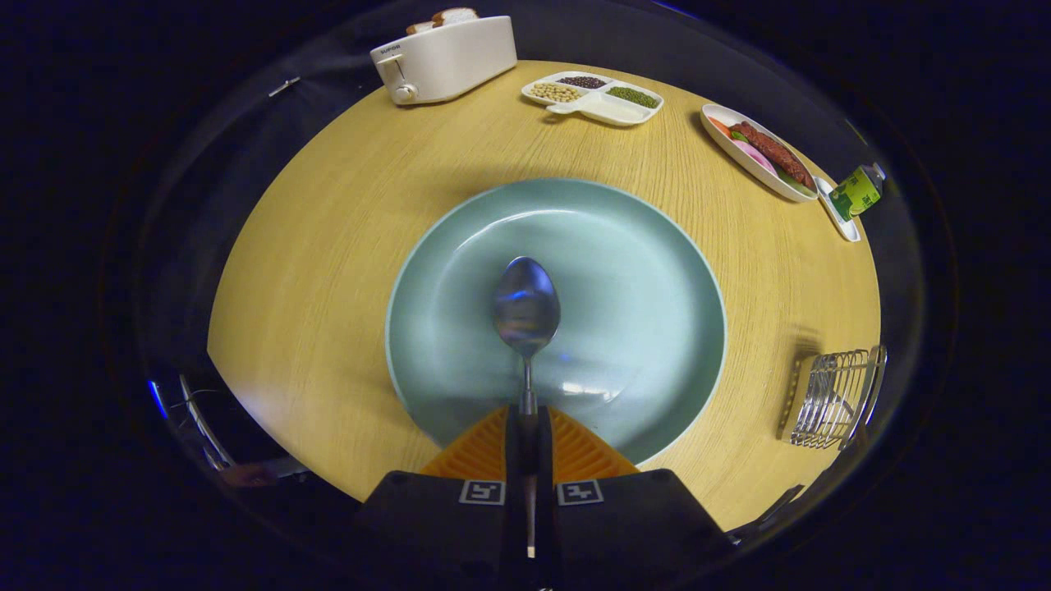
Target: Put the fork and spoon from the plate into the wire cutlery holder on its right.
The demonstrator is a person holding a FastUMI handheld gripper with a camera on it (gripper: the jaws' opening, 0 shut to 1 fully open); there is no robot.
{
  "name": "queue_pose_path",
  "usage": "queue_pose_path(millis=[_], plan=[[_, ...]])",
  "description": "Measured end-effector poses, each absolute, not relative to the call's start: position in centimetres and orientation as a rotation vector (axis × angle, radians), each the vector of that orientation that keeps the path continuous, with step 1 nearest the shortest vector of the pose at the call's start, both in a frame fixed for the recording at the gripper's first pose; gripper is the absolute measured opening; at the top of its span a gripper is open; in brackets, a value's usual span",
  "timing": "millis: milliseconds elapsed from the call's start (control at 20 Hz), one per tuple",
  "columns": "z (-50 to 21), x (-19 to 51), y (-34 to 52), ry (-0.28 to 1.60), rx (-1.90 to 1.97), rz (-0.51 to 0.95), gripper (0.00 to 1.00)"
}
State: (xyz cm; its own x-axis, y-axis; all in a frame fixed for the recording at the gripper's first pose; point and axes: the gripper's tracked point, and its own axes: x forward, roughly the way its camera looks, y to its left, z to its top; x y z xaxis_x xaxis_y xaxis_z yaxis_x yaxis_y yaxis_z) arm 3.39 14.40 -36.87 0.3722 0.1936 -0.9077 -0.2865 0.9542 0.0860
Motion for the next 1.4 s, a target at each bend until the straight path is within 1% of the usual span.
queue_pose_path(millis=[200,400,550,750,1000,1400], plan=[[-32.6,3.5,12.0,1.128,-0.092,0.365,0.08],[-28.2,2.9,6.5,1.11,-0.127,0.386,0.08],[-25.1,2.2,0.8,1.111,-0.177,0.368,0.08],[-22.6,1.5,-7.3,1.159,-0.261,0.301,0.08],[-22.8,0.0,-14.1,1.331,-0.322,0.262,0.08],[-26.2,-0.4,-17.6,1.647,-0.419,0.311,0.08]])
